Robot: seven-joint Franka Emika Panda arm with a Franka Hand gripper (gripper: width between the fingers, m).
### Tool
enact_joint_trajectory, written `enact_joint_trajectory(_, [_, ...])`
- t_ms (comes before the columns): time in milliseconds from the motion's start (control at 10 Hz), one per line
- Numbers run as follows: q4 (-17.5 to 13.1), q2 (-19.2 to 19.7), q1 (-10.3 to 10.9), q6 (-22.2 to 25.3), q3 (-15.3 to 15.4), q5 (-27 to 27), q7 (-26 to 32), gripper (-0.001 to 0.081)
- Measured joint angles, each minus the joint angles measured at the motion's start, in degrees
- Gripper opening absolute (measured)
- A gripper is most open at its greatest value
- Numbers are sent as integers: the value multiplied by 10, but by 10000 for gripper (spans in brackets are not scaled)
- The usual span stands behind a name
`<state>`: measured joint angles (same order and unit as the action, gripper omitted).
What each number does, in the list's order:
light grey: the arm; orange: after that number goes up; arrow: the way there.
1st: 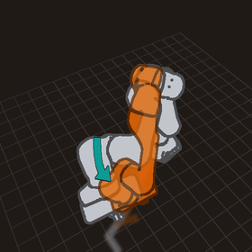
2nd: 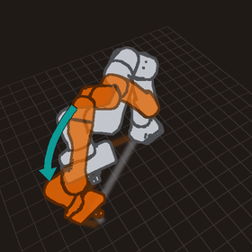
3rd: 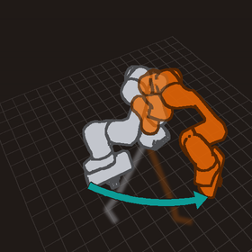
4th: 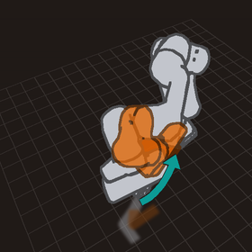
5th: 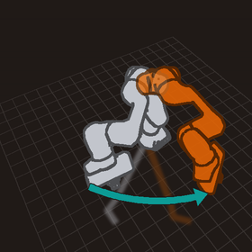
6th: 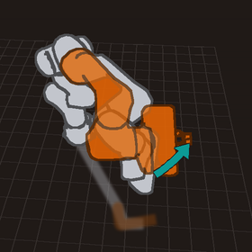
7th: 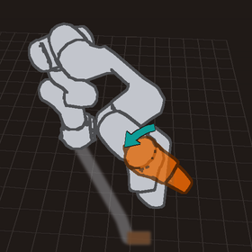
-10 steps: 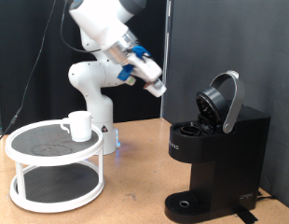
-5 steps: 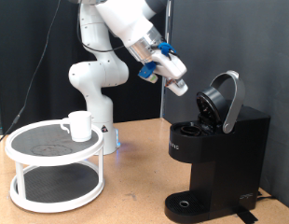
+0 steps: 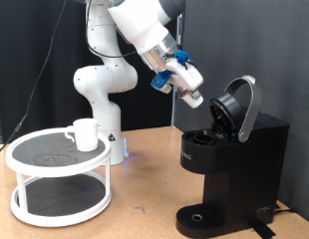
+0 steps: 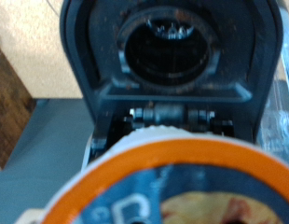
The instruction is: Make a cup of coffee with the keurig machine
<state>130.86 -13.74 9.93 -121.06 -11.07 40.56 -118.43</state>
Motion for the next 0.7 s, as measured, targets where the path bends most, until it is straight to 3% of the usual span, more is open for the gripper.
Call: enact_joint_trajectory(700, [34,45,0,-99,49,-7,-1,310])
